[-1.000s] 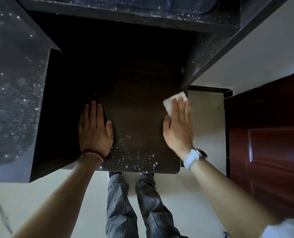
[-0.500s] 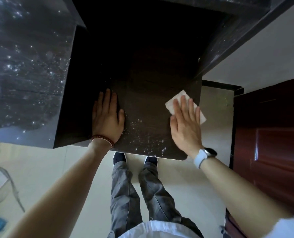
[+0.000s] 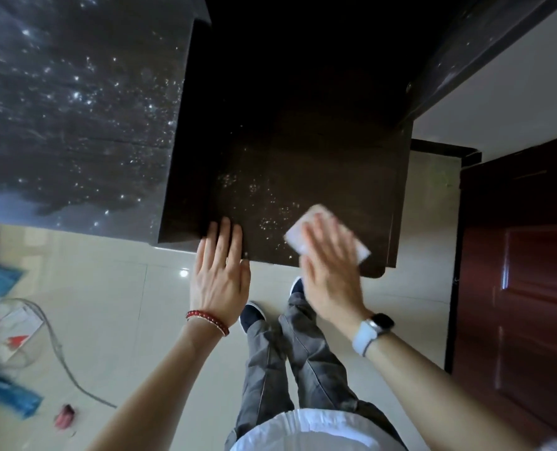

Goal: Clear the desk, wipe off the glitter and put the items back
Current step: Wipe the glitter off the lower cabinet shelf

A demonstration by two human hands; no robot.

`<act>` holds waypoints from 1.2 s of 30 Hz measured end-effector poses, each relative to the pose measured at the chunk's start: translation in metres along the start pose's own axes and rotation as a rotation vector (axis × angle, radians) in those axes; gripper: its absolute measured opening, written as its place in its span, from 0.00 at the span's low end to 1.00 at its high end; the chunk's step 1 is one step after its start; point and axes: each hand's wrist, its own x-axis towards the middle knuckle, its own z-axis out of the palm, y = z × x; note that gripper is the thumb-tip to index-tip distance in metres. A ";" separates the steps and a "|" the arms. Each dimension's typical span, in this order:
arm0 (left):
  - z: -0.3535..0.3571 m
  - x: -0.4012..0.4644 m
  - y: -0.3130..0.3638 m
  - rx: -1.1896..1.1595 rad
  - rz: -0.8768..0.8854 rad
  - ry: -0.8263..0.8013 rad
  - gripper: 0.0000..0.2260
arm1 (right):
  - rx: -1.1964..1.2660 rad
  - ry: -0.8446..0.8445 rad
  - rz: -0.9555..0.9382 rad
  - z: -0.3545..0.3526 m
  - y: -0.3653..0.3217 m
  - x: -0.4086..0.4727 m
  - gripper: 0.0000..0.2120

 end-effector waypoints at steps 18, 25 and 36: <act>0.014 -0.024 -0.009 0.008 -0.083 -0.024 0.25 | -0.298 -0.295 -0.721 -0.019 0.013 0.039 0.26; 0.021 -0.024 0.002 -0.019 -0.175 0.005 0.26 | -0.170 -0.123 -0.164 -0.033 -0.021 0.171 0.25; 0.010 -0.033 -0.008 0.012 -0.181 -0.040 0.24 | -0.229 -0.286 -0.549 -0.037 -0.033 0.176 0.24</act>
